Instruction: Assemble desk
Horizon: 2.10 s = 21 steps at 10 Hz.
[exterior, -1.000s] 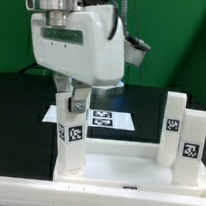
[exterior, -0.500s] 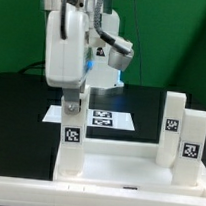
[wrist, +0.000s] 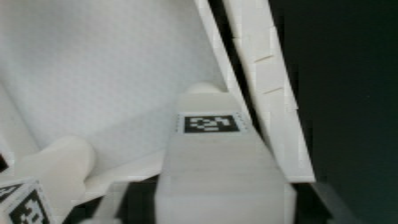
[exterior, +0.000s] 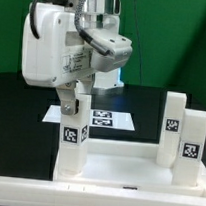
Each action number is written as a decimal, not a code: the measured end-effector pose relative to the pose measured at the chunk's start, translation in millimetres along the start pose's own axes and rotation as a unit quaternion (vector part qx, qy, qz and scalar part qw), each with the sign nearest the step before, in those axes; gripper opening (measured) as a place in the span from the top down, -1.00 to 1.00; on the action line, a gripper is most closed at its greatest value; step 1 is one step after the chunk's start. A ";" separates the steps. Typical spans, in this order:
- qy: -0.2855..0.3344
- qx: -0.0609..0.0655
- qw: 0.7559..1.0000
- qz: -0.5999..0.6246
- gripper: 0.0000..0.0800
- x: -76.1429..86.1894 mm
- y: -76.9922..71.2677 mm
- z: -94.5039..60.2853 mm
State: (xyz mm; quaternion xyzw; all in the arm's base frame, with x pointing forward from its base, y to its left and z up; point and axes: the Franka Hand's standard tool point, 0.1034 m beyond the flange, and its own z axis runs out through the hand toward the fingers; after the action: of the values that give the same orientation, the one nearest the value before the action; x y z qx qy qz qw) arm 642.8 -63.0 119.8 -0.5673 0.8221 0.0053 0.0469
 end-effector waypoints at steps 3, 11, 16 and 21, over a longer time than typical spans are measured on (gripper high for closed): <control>0.000 -0.002 0.999 -0.051 -0.59 -0.2 0.5 -0.1; 0.000 -0.010 0.896 -0.445 -0.62 -1.6 0.8 -2.3; 0.007 -0.018 0.791 -0.611 -0.62 0.6 1.8 -1.2; 0.020 -0.035 0.649 -0.759 -0.62 3.4 1.7 -1.1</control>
Offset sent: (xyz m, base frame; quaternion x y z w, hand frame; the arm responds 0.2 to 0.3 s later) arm 0.0037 -0.0032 0.0088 -0.0575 0.0271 -0.2054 0.9766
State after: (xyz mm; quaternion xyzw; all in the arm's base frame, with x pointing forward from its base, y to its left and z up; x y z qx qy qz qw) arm 639.9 -65.6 120.5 -0.9945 0.1037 -0.0148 -0.0024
